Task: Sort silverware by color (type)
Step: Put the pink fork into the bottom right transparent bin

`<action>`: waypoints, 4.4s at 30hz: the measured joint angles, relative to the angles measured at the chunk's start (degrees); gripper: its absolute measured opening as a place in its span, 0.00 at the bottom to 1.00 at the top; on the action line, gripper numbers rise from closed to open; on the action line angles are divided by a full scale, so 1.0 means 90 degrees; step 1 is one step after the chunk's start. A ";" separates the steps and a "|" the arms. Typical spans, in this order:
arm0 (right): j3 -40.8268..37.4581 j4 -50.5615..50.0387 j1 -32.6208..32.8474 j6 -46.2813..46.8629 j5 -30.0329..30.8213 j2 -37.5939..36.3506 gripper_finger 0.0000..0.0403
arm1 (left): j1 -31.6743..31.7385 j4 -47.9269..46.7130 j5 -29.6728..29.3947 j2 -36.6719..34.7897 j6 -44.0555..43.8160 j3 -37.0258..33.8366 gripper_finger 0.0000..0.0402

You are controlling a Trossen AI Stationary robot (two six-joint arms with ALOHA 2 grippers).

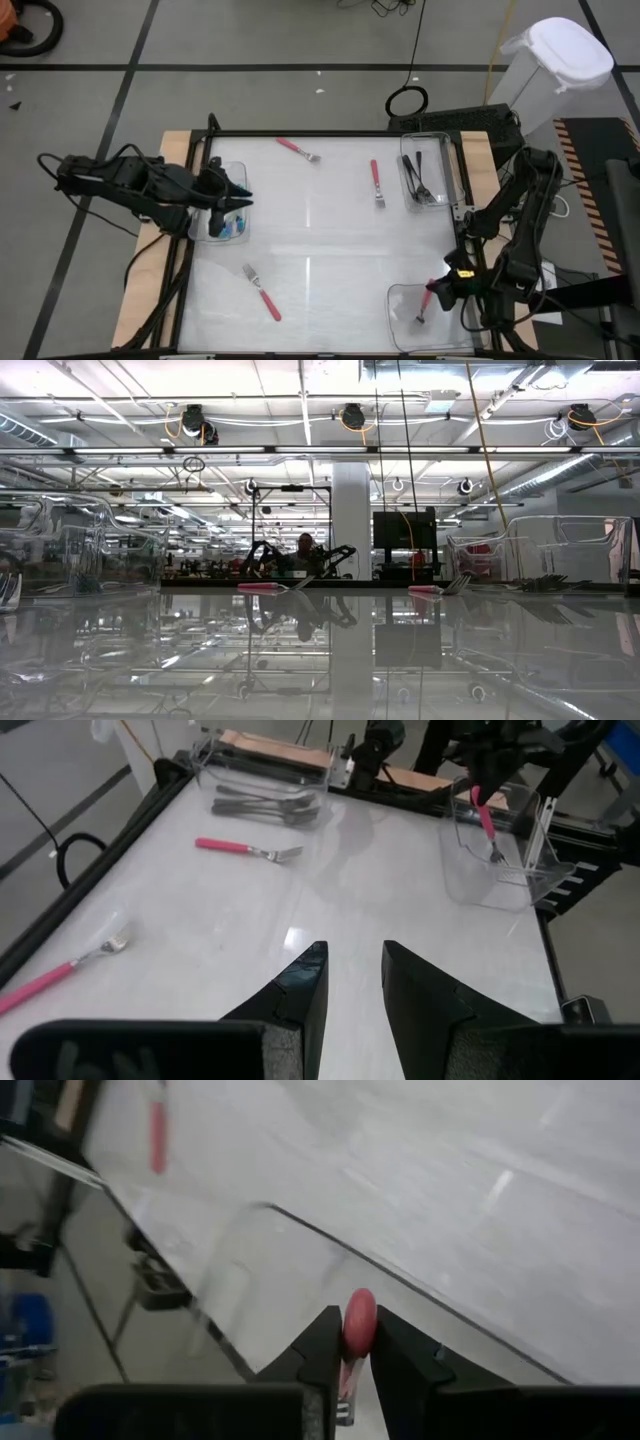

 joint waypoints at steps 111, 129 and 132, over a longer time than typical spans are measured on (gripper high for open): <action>0.3298 0.1603 -0.2485 -0.4607 0.0996 0.1167 0.37 | -0.3033 -0.0265 0.2474 0.5558 0.0620 0.0749 0.24; 0.3298 0.2601 -0.2951 -0.5389 0.0984 0.1193 0.37 | -0.2301 0.0079 0.1953 0.4835 0.1696 -0.0160 0.24; 0.3298 0.2556 -0.2958 -0.5389 0.0984 0.1193 0.37 | -0.2078 0.0445 0.2060 0.4507 0.1694 -0.0689 0.24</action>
